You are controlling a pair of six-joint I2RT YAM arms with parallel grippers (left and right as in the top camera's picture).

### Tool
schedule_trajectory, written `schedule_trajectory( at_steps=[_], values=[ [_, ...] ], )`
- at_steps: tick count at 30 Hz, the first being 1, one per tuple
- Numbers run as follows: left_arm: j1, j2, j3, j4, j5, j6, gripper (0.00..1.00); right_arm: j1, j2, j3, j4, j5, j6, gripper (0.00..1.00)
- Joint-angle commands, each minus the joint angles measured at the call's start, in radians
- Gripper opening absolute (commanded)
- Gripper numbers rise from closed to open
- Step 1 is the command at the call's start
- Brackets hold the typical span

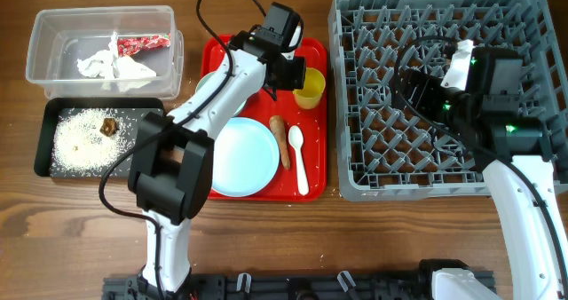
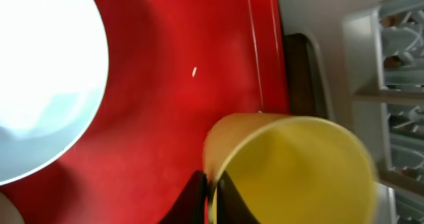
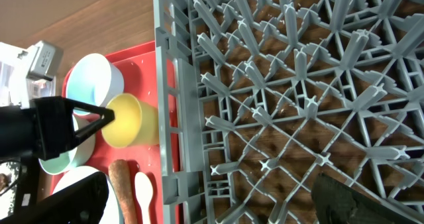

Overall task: Sort waste into correct bins and load items into the dishwasher rack
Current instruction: 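Lift the yellow cup toward the right gripper above the rack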

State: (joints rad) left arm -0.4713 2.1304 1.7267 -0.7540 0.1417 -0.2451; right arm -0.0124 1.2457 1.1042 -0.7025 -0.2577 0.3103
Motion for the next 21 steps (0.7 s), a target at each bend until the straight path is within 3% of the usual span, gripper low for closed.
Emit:
schedule_trajectory(
  at_steps=[1,6,10,13,17,21],
  values=[
    [-0.005,0.045,-0.007,0.003,-0.010,0.005,0.04,0.000,0.009,0.016,0.006,0.013,0.007,1.00],
    [-0.001,0.042,-0.006,0.011,0.000,0.001,0.04,0.000,0.009,0.016,0.006,0.013,0.007,1.00],
    [0.051,-0.018,-0.006,0.009,0.168,0.002,0.04,0.000,0.009,0.016,0.021,-0.046,0.007,1.00],
    [0.139,-0.075,-0.006,0.010,0.406,0.001,0.04,0.000,0.009,0.016,0.078,-0.149,0.005,1.00],
    [0.284,-0.101,-0.006,0.010,0.879,0.002,0.04,0.000,0.009,0.016,0.188,-0.302,0.004,1.00],
    [0.364,-0.101,-0.006,0.011,1.178,0.002,0.04,0.001,0.010,0.016,0.295,-0.449,0.002,0.99]
  ],
)
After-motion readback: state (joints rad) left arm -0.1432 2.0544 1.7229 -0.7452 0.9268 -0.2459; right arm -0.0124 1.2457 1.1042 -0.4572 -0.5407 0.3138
